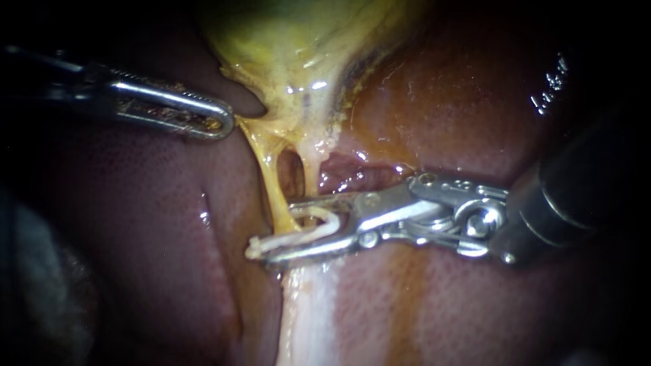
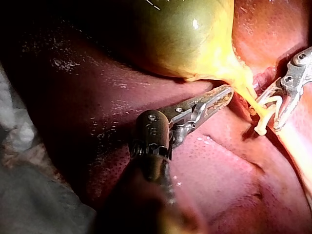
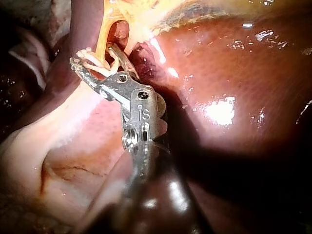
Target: Clipping second clip left tube
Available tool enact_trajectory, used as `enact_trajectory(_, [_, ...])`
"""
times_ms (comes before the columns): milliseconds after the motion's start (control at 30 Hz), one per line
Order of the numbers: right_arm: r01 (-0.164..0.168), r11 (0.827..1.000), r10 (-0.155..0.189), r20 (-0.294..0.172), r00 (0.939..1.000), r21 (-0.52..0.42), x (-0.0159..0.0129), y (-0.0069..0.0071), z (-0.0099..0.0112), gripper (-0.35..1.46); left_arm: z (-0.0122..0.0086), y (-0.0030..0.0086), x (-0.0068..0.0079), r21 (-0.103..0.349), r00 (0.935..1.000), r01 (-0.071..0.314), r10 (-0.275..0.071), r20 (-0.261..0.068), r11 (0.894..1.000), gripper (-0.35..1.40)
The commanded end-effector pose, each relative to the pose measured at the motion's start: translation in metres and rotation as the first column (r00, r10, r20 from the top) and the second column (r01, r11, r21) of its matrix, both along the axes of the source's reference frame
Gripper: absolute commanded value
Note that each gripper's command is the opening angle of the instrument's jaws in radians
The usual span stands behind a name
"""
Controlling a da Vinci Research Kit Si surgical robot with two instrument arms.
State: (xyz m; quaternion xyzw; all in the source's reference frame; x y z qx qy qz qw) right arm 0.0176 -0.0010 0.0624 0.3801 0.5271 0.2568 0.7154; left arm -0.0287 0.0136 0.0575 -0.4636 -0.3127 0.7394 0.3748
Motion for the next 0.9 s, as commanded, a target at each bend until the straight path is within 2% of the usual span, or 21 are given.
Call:
enact_trajectory(33, [0.005,1.000,-0.005,-0.001,1.0000,0.000,0.0001,0.0000,0.0000,0.50,0.0001,0.0000,-0.0001,-0.001,1.0000,0.002,-0.002,-0.002,1.000,-0.35])
enact_trajectory(400, [0.017,1.000,-0.017,-0.024,0.9996,0.006,0.0021,-0.0002,-0.0005,0.48,0.0002,-0.0001,-0.0001,-0.001,1.0000,0.002,-0.002,-0.002,1.000,-0.35])
enact_trajectory(567, [0.041,0.999,-0.040,-0.035,0.9986,0.006,0.0024,-0.0003,-0.0007,0.47,0.0002,-0.0001,-0.0001,-0.001,1.0000,0.002,-0.002,-0.002,1.000,-0.35])
enact_trajectory(733, [0.039,0.999,-0.039,-0.045,0.9982,0.013,0.0022,-0.0002,-0.0018,0.47,0.0002,-0.0001,-0.0001,-0.001,1.0000,0.002,-0.002,-0.002,1.000,-0.35])
enact_trajectory(900, [0.071,0.997,-0.068,-0.089,0.9937,0.031,0.0020,-0.0003,-0.0037,0.45,0.0002,-0.0001,0.0000,-0.001,1.0000,0.002,-0.002,-0.002,1.000,-0.35])
